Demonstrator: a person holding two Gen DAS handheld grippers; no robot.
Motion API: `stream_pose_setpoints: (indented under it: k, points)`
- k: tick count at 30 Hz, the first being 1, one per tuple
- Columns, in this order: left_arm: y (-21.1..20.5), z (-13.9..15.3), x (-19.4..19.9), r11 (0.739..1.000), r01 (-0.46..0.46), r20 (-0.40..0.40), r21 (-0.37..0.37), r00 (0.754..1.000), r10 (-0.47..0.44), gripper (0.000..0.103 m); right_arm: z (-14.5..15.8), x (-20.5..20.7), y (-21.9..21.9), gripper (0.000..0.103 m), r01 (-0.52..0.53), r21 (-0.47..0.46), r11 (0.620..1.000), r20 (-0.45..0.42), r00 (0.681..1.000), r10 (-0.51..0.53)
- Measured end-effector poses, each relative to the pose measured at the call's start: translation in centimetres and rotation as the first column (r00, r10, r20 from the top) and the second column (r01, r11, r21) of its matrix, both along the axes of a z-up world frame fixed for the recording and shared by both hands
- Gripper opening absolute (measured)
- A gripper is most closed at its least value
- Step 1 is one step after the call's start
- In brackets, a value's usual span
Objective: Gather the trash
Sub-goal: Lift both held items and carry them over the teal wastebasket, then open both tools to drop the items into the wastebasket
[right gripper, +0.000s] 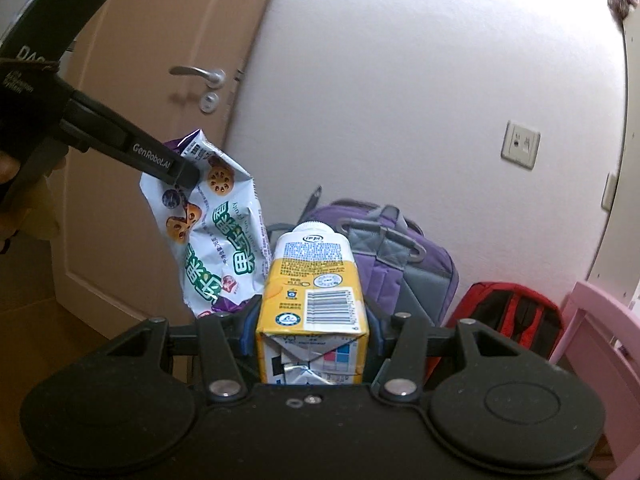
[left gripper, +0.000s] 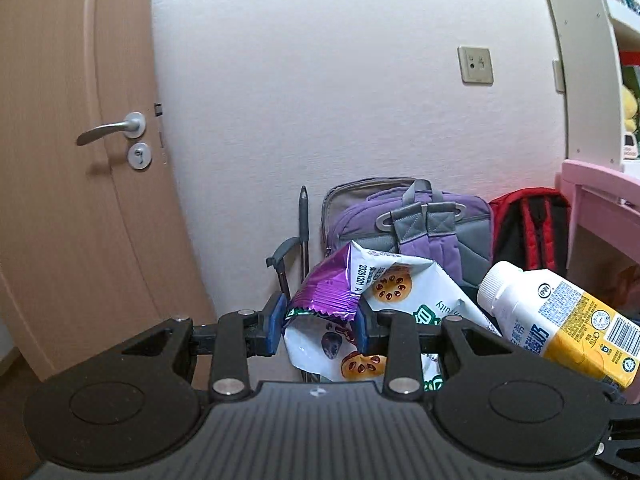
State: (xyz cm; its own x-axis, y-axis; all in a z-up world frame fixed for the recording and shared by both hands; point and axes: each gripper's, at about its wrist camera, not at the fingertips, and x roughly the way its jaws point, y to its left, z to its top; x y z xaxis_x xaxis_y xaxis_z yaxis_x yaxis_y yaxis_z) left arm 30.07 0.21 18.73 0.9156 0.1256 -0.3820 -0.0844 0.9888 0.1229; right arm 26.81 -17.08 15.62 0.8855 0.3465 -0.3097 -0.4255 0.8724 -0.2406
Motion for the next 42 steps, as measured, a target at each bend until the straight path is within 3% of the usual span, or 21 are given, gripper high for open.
stream_pose_setpoints:
  k: [14,20,27,31,35,42]
  points:
    - [-2.9,-8.2,10.0,0.998,0.033,-0.175,0.059,0.984,-0.022,0.034,-5.8,10.6,0.7,0.049,0.039,-0.079,0.996,-0.192,0.980,-0.053]
    - [-4.5,-11.3,11.8,0.992,0.096,-0.247,0.087,0.966,-0.072,0.034,-7.8,12.6,0.9,0.050,0.042,-0.115,0.992,-0.235,0.970,-0.069]
    - [-5.3,-13.4,12.7,0.988,0.141,-0.313,0.066,0.943,-0.114,0.036,-8.8,13.4,0.8,0.050,0.050,-0.129,0.990,-0.259,0.962,-0.083]
    - [-5.4,-13.9,12.8,0.990,0.138,-0.329,0.033,0.937,-0.119,0.043,-8.8,13.6,0.5,0.050,0.066,-0.107,0.992,-0.270,0.958,-0.093]
    - [-5.3,-13.8,12.4,0.991,0.135,-0.321,0.014,0.939,-0.124,0.069,-8.3,13.1,0.1,0.051,0.072,-0.078,0.994,-0.264,0.960,-0.090]
    - [-5.1,-12.4,10.3,0.990,0.140,-0.312,-0.014,0.940,-0.137,0.069,-6.7,10.9,-1.0,0.051,0.070,-0.047,0.996,-0.254,0.964,-0.080]
